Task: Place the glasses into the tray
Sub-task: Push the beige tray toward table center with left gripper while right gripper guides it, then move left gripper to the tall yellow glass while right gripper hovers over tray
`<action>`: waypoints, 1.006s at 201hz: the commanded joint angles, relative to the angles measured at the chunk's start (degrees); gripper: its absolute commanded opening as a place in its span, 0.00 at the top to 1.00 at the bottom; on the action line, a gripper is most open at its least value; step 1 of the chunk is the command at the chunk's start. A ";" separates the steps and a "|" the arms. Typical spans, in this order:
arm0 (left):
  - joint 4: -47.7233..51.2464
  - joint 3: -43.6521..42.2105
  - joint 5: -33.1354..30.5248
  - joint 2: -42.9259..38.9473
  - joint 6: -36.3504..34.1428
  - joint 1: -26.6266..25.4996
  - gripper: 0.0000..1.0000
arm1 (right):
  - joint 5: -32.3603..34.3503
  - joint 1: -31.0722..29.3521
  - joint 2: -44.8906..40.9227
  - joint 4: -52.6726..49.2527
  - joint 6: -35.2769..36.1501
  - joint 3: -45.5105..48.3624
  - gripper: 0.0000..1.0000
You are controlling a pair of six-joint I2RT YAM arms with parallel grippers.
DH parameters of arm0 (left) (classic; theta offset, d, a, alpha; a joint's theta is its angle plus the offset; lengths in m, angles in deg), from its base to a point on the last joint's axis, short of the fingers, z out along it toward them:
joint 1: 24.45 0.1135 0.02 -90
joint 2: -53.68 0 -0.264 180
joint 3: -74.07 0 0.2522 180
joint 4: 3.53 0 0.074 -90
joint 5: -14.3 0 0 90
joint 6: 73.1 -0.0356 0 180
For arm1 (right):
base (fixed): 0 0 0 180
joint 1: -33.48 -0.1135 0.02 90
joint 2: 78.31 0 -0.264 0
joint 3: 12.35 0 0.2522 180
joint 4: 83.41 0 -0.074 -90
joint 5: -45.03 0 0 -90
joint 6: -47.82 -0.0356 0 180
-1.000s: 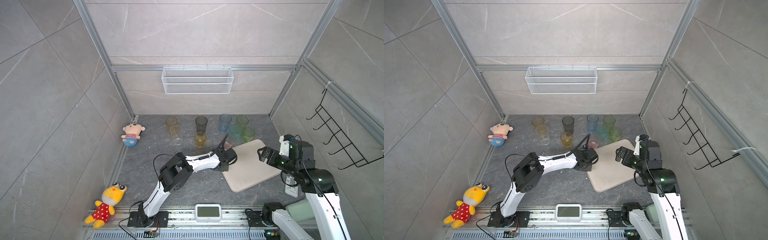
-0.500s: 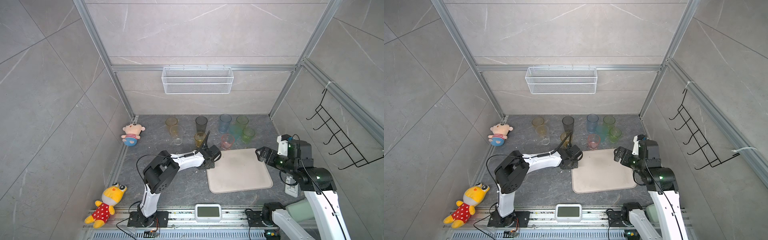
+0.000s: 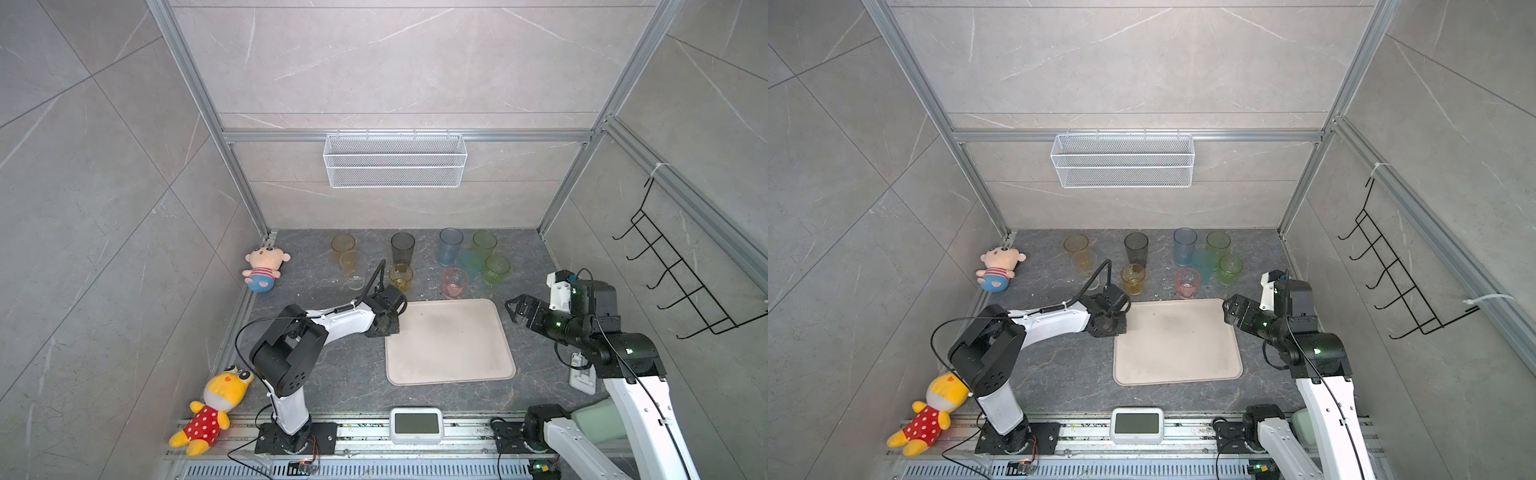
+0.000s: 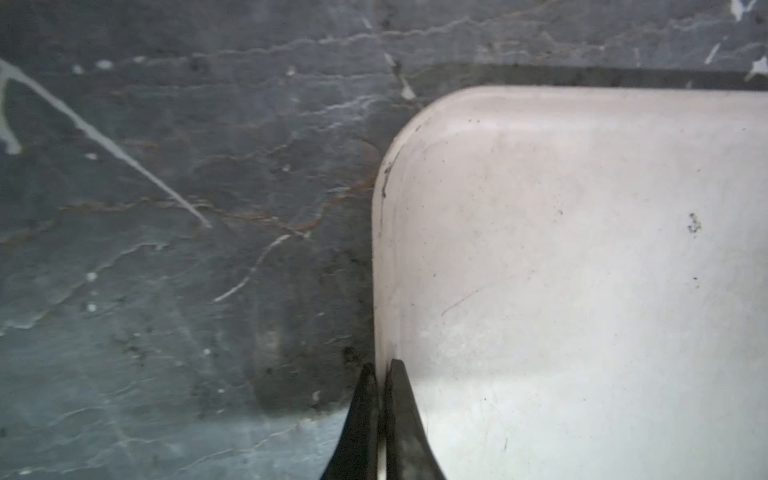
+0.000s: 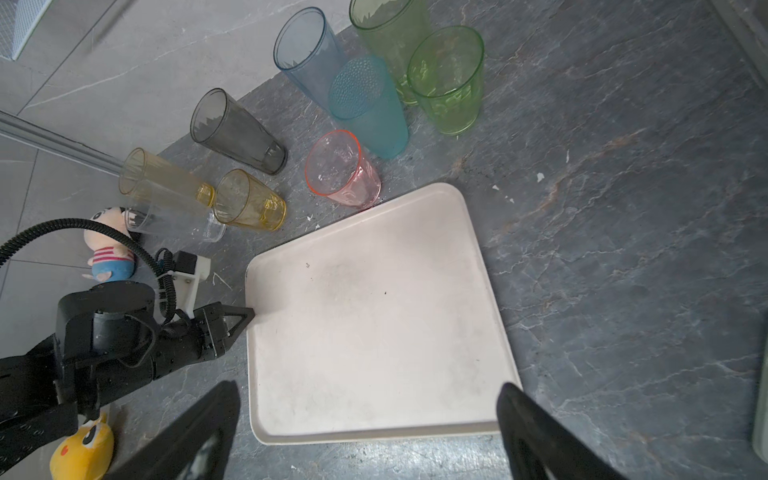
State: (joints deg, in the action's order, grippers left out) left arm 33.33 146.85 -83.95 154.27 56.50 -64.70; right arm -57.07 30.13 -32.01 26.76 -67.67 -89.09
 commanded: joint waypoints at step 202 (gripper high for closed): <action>4.36 -1.80 5.64 -7.18 -15.72 14.15 0.82 | -1.57 -13.62 5.38 13.21 -9.23 7.66 0.08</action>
State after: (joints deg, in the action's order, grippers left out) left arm 35.66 144.78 -77.18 150.95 40.54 -51.06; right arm -62.40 20.62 -28.16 37.10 -74.69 -81.79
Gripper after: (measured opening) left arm 0.117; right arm 0.919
